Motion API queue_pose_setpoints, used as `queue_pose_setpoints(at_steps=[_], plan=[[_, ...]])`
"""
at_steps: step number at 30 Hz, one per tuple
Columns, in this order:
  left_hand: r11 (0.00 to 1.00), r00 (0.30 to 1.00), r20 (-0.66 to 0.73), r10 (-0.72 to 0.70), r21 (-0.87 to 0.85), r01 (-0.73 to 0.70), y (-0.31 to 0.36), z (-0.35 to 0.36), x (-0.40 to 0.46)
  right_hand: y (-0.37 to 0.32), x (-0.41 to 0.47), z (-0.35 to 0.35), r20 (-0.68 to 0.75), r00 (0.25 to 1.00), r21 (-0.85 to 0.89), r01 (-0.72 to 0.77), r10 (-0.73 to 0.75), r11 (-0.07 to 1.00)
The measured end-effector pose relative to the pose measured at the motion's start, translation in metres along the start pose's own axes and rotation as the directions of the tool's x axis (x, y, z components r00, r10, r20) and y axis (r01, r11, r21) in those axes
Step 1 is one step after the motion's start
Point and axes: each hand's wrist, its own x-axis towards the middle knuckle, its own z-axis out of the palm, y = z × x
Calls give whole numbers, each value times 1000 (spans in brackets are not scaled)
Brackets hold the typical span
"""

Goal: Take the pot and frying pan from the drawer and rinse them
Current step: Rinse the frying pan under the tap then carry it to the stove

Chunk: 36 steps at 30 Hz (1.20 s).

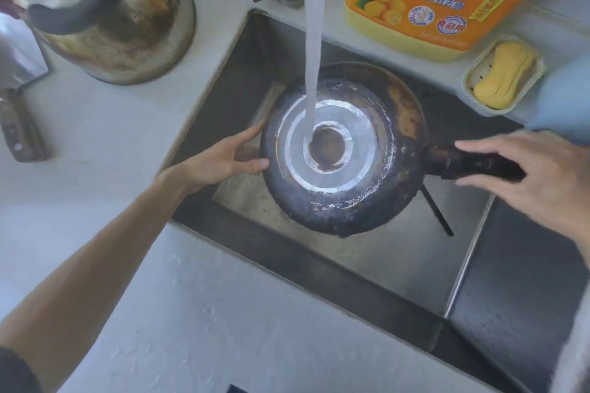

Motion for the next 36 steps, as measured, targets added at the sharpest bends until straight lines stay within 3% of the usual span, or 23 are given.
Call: queue_pose_setpoints(at_steps=[3, 6, 9, 12, 15, 18, 20, 23, 25, 27, 30, 33, 36], plan=[[999, 996, -87, -4, -33, 2, 0, 1, -9, 4, 17, 5, 127, 987, 185, -125, 102, 975], [990, 972, -230, 56, -113, -84, 5, -5, -12, 4, 16, 42, 228, 955, 444, -273, 187, 854], [991, 947, -298, 122, -13, -132, 28, -20, -9, -3, 2, 92, 281, 934, 597, -351, 223, 721], [978, 937, -295, 188, 146, -151, 55, -33, 1, -24, -19, 132, 281, 920, 652, -392, 273, 649], [973, 961, -200, 190, 165, -158, 76, -37, 8, -44, -43, 151, 183, 926, 703, -359, 332, 614], [977, 988, -99, 118, 191, -97, 73, -40, 8, -47, -60, 138, 45, 935, 728, -272, 352, 630], [981, 995, -64, 71, 188, -58, 57, -38, 5, -38, -66, 112, -32, 948, 641, -223, 316, 734], [988, 1000, 0, 15, 151, -14, 27, -23, -5, -24, -63, 59, -109, 985, 308, -98, 137, 946], [993, 996, 91, -17, 115, 6, 12, -7, -12, -18, -53, 29, -89, 996, 67, 1, 5, 998], [995, 987, 154, -50, 92, 37, 3, 5, -16, -15, -36, 10, -17, 1000, -54, 19, -20, 998], [997, 984, 164, -68, 59, 59, -8, 9, -18, -2, -11, 8, 122, 991, 9, -57, 55, 998], [991, 995, -58, -84, -110, 77, -7, 3, -23, 7, 4, 34, 198, 971, 273, -187, 135, 944], [976, 966, -257, -20, -216, -38, 7, -3, -23, -4, -3, 79, 256, 952, 520, -282, 168, 806]])
